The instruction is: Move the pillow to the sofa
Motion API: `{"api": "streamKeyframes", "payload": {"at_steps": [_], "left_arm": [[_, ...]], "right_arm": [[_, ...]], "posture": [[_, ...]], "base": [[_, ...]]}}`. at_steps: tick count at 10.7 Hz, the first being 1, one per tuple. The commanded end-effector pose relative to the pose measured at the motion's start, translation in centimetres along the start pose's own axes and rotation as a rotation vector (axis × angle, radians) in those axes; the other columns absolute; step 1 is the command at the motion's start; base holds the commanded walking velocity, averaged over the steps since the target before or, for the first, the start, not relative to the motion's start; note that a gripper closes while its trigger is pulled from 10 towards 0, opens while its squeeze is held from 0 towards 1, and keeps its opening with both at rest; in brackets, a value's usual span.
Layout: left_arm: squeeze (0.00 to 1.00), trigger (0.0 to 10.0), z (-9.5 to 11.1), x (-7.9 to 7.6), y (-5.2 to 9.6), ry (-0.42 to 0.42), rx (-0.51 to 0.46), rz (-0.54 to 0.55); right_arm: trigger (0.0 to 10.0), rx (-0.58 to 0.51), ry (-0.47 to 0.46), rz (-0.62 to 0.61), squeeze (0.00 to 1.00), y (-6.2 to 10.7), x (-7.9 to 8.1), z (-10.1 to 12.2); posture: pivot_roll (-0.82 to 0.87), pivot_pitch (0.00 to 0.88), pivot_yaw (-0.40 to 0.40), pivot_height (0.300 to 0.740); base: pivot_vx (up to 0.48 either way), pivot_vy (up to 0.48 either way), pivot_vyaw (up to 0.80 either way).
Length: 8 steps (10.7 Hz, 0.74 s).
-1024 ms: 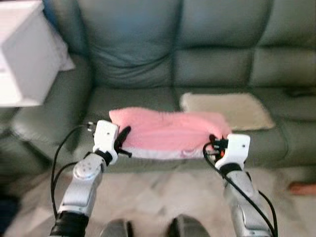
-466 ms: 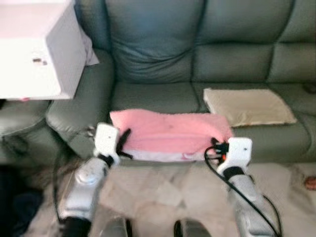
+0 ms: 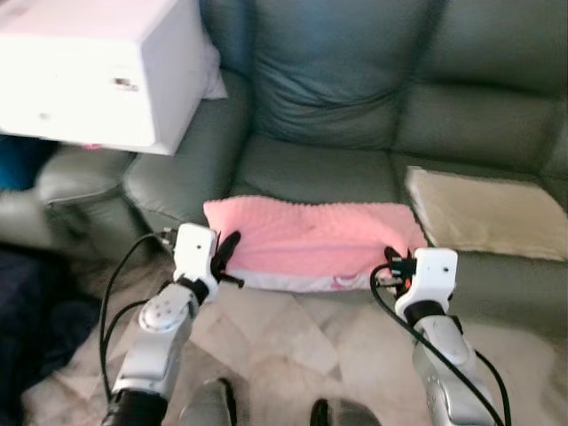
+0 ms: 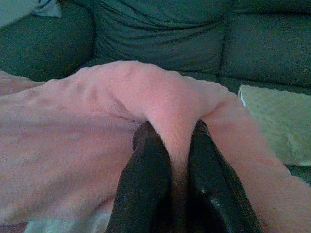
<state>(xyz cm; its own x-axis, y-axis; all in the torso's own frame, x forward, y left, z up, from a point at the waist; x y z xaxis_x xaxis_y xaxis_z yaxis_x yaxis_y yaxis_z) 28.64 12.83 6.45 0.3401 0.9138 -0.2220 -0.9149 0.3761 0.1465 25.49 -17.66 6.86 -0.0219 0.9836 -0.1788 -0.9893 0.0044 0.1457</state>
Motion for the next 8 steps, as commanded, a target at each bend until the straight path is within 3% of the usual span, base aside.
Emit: {"api": "streamKeyframes", "payload": {"at_steps": [1,4,8], "left_arm": [[0.00,10.0,0.71,0.19,0.26,0.004,-0.022,0.003],[0.00,10.0,0.23,0.78,0.94,0.035,-0.006,0.029],[0.00,10.0,0.61,0.03,0.27,0.039,-0.013,0.003]], "right_arm": [[10.0,-0.034,0.012,-0.046,0.00,0.36,-0.91,0.73],[10.0,-0.020,0.010,-0.046,0.00,0.70,-0.76,0.35],[10.0,-0.023,0.010,-0.038,0.00,0.31,-0.54,0.56]], "posture": [[-0.07,0.118,-0.049,0.740],[-0.07,0.127,-0.046,0.740],[-0.07,0.124,-0.043,0.740]], "base": [[0.360,0.000,0.00],[0.366,0.000,0.00],[0.382,0.000,0.00]]}}
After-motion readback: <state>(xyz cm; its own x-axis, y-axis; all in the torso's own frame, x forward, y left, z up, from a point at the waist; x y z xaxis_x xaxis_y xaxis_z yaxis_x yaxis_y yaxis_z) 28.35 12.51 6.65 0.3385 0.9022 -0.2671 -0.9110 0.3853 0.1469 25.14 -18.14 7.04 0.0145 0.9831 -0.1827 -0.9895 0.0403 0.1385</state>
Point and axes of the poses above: a point about 5 cm out from each wrist's last joint towards the gripper, its own y axis pointing back from the gripper into the wrist, its own z axis along the axis of the wrist's last joint, x = y × z, the point moved 2 cm from there along -y, pointing out of the wrist towards the gripper, and after that the axes turned 10 degrees about y, right-handed, at the moved point
